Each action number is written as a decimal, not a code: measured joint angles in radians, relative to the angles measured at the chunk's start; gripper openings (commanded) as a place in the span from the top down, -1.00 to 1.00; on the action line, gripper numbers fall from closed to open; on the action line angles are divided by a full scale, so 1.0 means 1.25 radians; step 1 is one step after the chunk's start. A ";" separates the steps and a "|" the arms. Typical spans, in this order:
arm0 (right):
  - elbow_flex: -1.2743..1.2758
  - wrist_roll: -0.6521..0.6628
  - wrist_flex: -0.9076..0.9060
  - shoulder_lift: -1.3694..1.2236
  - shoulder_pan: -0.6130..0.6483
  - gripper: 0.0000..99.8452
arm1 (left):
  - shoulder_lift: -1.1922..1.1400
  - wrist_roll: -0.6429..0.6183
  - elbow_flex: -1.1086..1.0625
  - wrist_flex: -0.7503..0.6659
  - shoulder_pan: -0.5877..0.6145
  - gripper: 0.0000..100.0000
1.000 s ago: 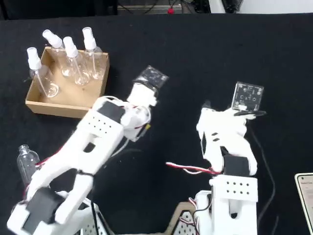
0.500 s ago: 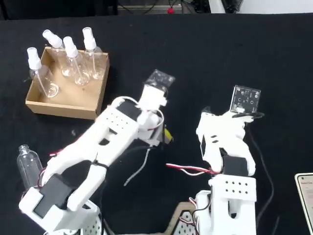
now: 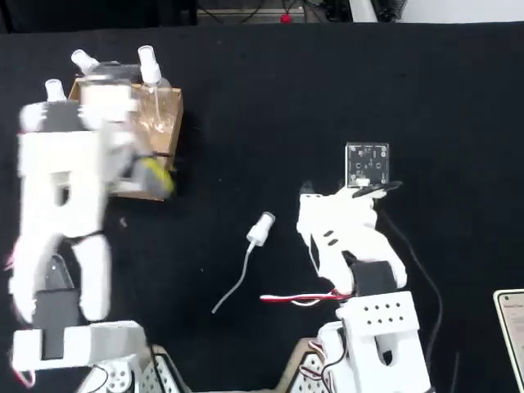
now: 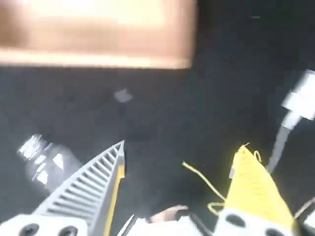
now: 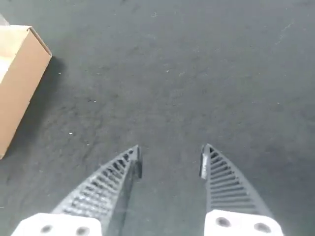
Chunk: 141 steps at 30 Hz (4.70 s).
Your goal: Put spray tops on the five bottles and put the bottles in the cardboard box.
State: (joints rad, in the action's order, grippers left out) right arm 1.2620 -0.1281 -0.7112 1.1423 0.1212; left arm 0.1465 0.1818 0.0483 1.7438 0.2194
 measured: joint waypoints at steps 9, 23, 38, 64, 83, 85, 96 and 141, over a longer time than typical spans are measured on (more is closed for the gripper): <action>0.000 0.000 0.000 0.000 0.065 0.61 | 0.000 0.131 -0.108 0.005 0.334 0.34; 0.000 0.000 0.000 0.000 0.118 0.61 | 0.000 0.291 -0.284 -0.115 0.579 0.33; 0.021 0.000 0.000 0.000 0.118 0.62 | 0.000 0.398 -0.541 -0.466 0.598 0.34; 0.021 0.000 0.000 0.000 0.118 0.62 | 0.000 0.403 -0.529 -0.419 0.597 0.33; 0.021 0.000 0.000 0.000 0.118 0.62 | 0.000 0.485 -0.552 -0.417 0.597 0.68; 0.021 0.000 0.000 0.000 0.118 0.62 | 0.000 0.485 -0.552 -0.416 0.597 0.68; -0.054 0.000 -0.066 0.000 0.155 0.62 | 0.016 0.381 -0.491 -0.330 0.544 0.67; -0.581 -0.388 -0.292 -0.905 0.328 0.42 | 0.393 0.007 -0.842 -0.552 0.395 0.67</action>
State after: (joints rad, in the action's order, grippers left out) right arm 0.5363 -0.6130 -1.0764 0.0115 0.5309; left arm 0.6375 0.1910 -1.0042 1.0533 0.7135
